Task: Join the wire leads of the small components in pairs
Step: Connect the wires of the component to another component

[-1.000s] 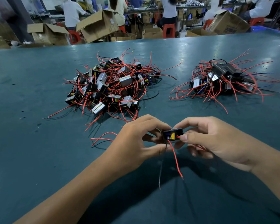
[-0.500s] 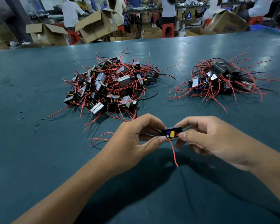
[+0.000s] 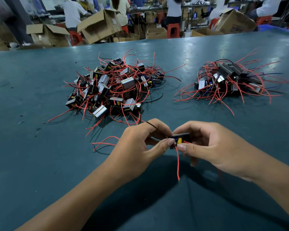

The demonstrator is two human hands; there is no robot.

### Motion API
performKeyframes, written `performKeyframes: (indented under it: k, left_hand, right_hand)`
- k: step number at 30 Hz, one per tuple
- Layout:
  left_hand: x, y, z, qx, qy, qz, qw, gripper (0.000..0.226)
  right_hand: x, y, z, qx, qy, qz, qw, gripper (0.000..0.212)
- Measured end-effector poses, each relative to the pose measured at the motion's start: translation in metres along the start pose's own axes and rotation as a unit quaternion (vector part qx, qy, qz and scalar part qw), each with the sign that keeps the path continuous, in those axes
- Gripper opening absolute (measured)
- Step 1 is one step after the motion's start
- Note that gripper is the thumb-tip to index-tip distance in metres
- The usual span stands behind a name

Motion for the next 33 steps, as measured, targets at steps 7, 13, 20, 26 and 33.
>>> performKeyframes:
  k: [7, 13, 20, 26, 33]
  left_hand:
    - [-0.001, 0.003, 0.001, -0.082, -0.046, -0.011, 0.995, 0.01]
    - [-0.003, 0.005, -0.002, -0.078, -0.043, -0.002, 0.996, 0.008]
    - [-0.003, 0.007, -0.004, -0.14, -0.06, -0.003, 0.988, 0.019]
    - [-0.006, 0.001, -0.008, 0.031, -0.014, -0.011, 0.999, 0.027]
    - [-0.008, 0.004, -0.016, 0.102, 0.105, -0.045, 0.988, 0.012]
  right_hand:
    - [0.003, 0.001, -0.003, 0.083, 0.069, -0.025, 0.994, 0.012]
    - [0.001, 0.004, 0.002, 0.076, 0.085, -0.045, 0.992, 0.005]
    - [0.004, 0.004, -0.001, 0.082, 0.081, -0.081, 0.99, 0.005]
    - [0.005, 0.001, -0.003, 0.098, 0.088, -0.116, 0.984, 0.009]
    - [0.005, 0.004, -0.003, 0.098, 0.07, -0.102, 0.987, 0.006]
Point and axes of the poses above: each hand's wrist, its own x-axis towards the middle knuckle, its own y-axis out of the palm, z = x × y, the point moved 1 cm from there along x, towards the middle knuckle, and after that the axes turned 6 degrees about -z, right-handed, at the moved point
